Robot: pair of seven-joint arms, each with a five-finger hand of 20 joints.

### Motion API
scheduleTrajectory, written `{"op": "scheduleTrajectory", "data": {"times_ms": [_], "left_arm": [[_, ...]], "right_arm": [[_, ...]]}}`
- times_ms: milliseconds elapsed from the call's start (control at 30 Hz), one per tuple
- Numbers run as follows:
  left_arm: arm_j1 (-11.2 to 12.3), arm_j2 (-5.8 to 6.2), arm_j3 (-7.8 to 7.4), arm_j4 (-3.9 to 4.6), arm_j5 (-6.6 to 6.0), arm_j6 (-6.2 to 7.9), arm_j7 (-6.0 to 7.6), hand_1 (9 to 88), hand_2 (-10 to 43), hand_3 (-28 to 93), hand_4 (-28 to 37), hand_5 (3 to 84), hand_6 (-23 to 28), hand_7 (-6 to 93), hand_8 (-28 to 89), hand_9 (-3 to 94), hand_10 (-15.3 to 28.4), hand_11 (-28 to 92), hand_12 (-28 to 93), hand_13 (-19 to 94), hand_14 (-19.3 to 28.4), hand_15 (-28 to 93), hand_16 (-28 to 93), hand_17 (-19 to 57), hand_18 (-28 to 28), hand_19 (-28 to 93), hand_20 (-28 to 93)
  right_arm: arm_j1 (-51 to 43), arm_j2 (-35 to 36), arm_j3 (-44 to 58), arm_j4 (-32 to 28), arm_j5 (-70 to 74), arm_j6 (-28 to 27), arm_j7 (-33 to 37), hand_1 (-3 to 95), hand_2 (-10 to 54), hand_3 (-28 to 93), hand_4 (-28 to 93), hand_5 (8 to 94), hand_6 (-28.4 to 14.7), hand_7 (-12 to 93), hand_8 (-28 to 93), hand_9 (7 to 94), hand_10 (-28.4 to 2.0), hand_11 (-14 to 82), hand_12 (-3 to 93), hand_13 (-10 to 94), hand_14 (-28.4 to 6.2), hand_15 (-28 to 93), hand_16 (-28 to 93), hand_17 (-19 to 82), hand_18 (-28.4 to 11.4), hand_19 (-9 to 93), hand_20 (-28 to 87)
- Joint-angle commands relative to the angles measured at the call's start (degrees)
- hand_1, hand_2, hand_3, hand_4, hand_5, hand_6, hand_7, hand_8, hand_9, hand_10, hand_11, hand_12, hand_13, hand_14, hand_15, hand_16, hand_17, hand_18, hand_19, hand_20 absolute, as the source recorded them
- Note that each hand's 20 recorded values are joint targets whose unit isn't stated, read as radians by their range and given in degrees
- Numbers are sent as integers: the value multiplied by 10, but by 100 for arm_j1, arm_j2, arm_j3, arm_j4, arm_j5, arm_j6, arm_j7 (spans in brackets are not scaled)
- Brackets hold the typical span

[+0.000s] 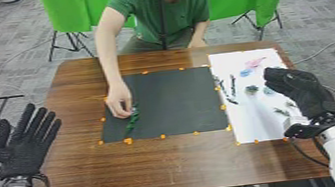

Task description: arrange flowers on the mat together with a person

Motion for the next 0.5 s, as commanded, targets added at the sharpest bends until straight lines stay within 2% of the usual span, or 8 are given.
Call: {"op": "scheduleTrajectory", "data": {"times_ms": [33,300,500], "left_arm": [[95,-60,-4,-20,-25,51,-22,244,105,689,-283,382,66,30,-81,334,124,108,49,216,113,181,-73,-22,96,185,101],[104,-52,-7,-21,-34,41,6,245,106,688,-283,382,66,29,-81,334,124,107,50,216,115,183,-74,-22,96,186,101],[51,-41,12,8,-27,38,-25,244,105,689,-283,382,66,30,-80,334,125,109,51,217,116,184,-74,-23,97,187,101]], "right_arm": [[-48,49,-70,-44,5,50,-9,293,-65,725,-218,558,-9,145,-124,466,-102,56,85,329,-111,123,68,164,-140,46,186],[-183,-11,126,-60,-9,-93,-78,292,-66,728,-217,557,-9,144,-122,467,-99,57,86,328,-114,122,70,163,-141,47,187],[-178,20,101,-60,-3,-52,-76,293,-66,726,-218,557,-9,144,-123,467,-98,56,86,329,-114,121,71,163,-141,46,186]]}}
